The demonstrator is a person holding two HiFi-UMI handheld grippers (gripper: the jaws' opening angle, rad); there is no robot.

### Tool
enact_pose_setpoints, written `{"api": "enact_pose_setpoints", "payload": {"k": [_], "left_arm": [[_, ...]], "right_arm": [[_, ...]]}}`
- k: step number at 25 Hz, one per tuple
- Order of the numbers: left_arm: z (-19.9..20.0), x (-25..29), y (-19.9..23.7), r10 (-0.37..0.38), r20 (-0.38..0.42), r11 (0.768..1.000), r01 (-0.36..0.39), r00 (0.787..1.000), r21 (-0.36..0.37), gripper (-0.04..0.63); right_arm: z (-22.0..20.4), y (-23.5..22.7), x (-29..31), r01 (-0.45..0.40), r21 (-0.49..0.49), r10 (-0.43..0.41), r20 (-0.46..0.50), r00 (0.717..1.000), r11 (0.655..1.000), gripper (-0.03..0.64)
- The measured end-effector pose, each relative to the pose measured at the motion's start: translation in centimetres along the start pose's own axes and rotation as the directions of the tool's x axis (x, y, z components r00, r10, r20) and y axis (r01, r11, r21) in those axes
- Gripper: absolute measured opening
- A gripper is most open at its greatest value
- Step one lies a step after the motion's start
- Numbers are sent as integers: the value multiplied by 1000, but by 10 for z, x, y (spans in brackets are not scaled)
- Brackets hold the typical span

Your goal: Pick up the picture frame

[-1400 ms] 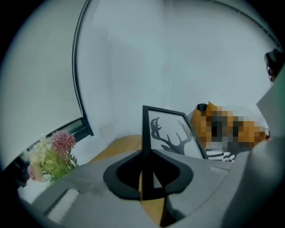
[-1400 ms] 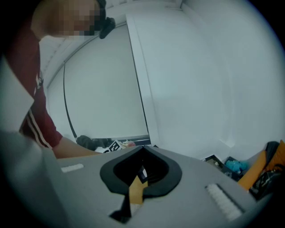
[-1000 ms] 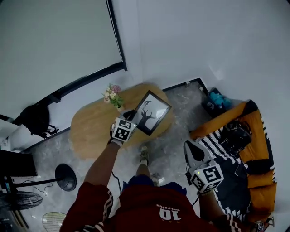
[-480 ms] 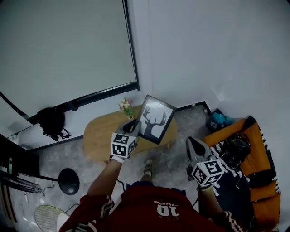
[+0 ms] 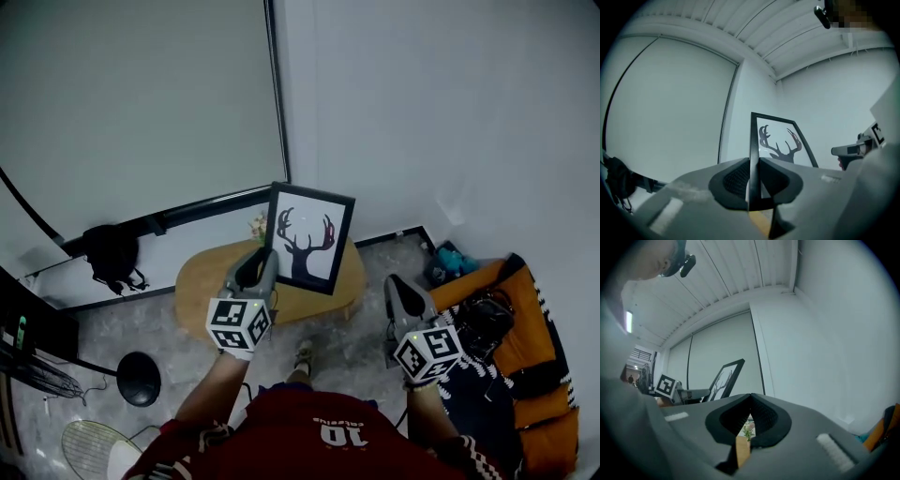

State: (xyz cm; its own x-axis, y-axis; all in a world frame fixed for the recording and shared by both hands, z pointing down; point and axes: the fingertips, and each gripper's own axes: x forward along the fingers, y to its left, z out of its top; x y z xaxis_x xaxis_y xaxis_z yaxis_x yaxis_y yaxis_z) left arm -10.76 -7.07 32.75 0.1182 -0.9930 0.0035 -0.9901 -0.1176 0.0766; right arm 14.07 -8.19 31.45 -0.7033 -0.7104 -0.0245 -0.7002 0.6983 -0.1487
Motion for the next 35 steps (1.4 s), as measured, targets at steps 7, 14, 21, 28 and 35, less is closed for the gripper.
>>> {"api": "enact_pose_setpoints", "payload": {"k": [7,14,21,28,35], "left_arm": [[20,-17,-9,67,65,996,-70,996,52,75],[17,-17,-6,95,39,994,-97,995,52,75],[20,-19,-9,87,46,995,-90,995,53,75],[25,-22,-12,86,53,995,-89,995,47,75],[26,-24,-12,95,47,994,-97,994,56,75]], "right_arm": [[17,-19,7,26,-46,-24,33,999,999,0],[4,-44,-4,89,-16,-89,9,996,996,-1],[2,-48,-8,85,7,-85,10,996,996,0],[6,-41,-8,53,2,-54,23,998,999,0],[6,-43,-17,55,16,-56,27,998,998,0]]}}
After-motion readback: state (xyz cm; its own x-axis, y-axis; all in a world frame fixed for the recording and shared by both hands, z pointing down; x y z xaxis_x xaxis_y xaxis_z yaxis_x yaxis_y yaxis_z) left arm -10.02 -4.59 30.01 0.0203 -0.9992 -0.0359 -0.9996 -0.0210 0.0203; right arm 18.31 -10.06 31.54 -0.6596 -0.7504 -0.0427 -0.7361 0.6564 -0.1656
